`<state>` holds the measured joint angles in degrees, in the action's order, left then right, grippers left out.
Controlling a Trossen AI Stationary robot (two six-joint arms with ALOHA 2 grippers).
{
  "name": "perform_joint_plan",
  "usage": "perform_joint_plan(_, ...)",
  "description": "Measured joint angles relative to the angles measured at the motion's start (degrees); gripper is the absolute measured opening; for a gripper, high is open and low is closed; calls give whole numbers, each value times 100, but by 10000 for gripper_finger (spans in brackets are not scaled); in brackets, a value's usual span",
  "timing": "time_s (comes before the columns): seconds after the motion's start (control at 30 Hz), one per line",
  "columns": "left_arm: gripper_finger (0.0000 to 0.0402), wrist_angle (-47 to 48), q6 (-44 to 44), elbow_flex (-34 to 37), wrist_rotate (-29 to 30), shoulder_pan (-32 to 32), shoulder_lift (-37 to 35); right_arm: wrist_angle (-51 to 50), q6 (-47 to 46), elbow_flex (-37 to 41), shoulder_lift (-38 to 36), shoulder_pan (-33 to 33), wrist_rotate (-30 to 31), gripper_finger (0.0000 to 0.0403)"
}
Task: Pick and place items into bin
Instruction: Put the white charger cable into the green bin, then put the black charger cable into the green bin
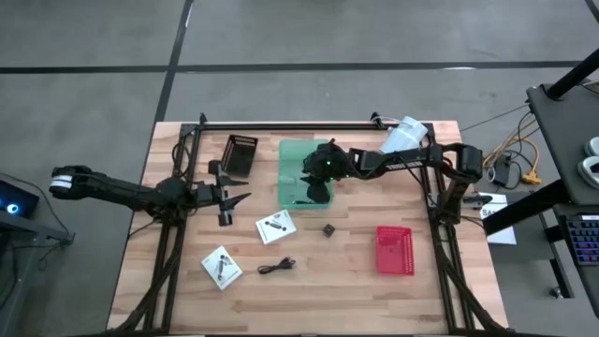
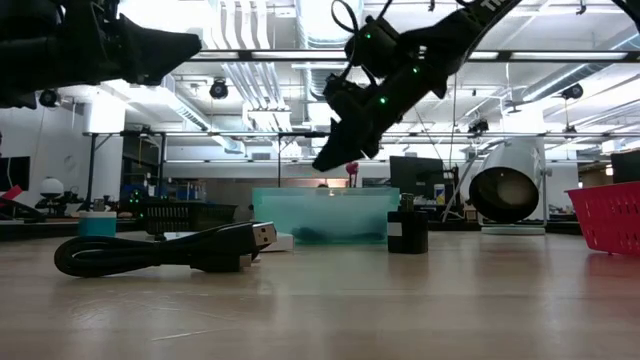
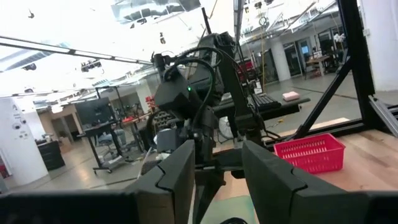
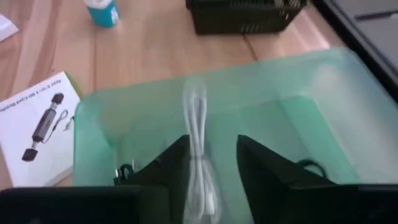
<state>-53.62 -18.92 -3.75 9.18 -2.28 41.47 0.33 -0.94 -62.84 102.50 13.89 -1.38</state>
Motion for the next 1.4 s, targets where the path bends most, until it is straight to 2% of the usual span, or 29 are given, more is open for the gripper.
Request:
perform_joint_plan(0.17, 118, -13, 0, -2, 12, -1, -13, -62, 58, -116, 0, 0, -1, 165)
perform_joint_plan(0.33, 118, -21, 37, -2, 12, -1, -2, 83, 32, -26, 0, -48, 3, 182)
perform_joint_plan(0.73, 118, -2, 48, 4, 12, 1, 11, 563, 289, 123, 0, -362, -1, 161)
perform_joint_plan(1.23, 118, 15, 50, 31, 8, 0, 73, 1930, 1237, 261, -24, -1669, 0, 134)
perform_joint_plan(1.4, 118, 3, 49, -1, 7, 0, 194, 2712, 1832, 425, -76, -1871, 633, 121)
